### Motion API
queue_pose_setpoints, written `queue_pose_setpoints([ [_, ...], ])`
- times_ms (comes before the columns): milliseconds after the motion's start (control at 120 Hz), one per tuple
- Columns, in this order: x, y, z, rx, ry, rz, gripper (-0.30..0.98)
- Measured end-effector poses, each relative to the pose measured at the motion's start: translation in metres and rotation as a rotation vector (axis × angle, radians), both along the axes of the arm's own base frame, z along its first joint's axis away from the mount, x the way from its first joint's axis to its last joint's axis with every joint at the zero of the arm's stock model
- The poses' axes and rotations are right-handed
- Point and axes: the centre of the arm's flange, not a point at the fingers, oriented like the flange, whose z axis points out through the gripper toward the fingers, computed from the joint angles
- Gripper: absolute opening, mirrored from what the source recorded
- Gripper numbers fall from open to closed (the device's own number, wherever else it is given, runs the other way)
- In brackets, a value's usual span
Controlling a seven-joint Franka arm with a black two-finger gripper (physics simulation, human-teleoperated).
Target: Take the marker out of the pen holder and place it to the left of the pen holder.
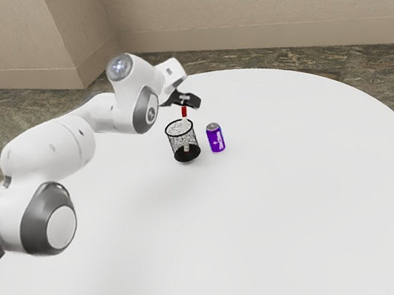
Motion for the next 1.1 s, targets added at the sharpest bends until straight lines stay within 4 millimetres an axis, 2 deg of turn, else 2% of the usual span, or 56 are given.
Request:
queue_pose_setpoints([
  [267, 0.0, -0.001, -0.026, 0.001, -0.04, -0.001, 0.64],
  [375, 0.0, -0.001, -0.032, -0.001, -0.04, 0.002, 0.54],
  [575, -0.001, 0.001, -0.034, -0.01, -0.047, 0.015, 0.28],
  [708, -0.001, 0.001, -0.036, -0.016, -0.047, 0.023, 0.15],
  [900, -0.002, 0.012, -0.036, -0.009, -0.049, 0.049, 0.05],
  [1100, -0.002, 0.011, -0.037, -0.02, -0.05, 0.065, -0.03],
])
